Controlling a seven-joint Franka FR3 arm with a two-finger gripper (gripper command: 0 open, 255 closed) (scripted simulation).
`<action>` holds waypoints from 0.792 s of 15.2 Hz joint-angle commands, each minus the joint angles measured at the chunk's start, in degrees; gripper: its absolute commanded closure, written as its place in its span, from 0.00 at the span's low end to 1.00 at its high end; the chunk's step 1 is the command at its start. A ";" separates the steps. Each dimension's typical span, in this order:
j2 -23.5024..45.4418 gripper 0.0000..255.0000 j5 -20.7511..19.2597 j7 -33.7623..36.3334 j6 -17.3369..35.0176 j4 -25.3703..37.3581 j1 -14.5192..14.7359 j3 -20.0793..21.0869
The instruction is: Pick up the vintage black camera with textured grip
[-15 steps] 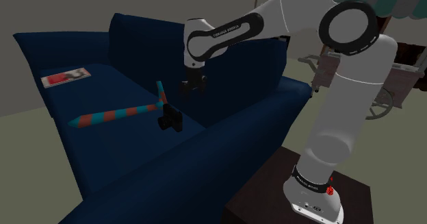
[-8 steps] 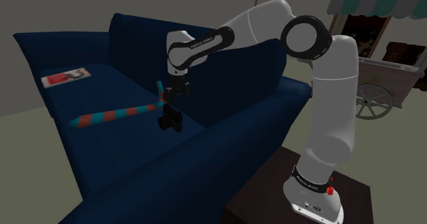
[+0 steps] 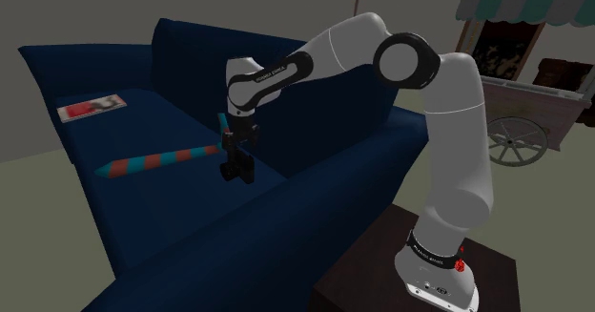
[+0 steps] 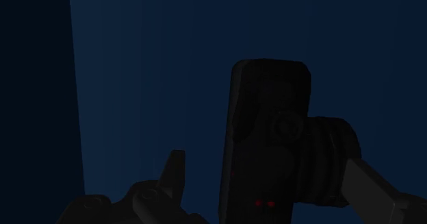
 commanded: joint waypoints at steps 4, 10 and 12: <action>1.06 1.00 -0.14 0.13 1.55 -0.46 0.12 -0.04; 1.06 1.00 -0.15 0.15 1.60 -0.51 0.14 -0.04; 1.07 1.00 -0.15 0.16 1.59 -0.50 0.14 -0.04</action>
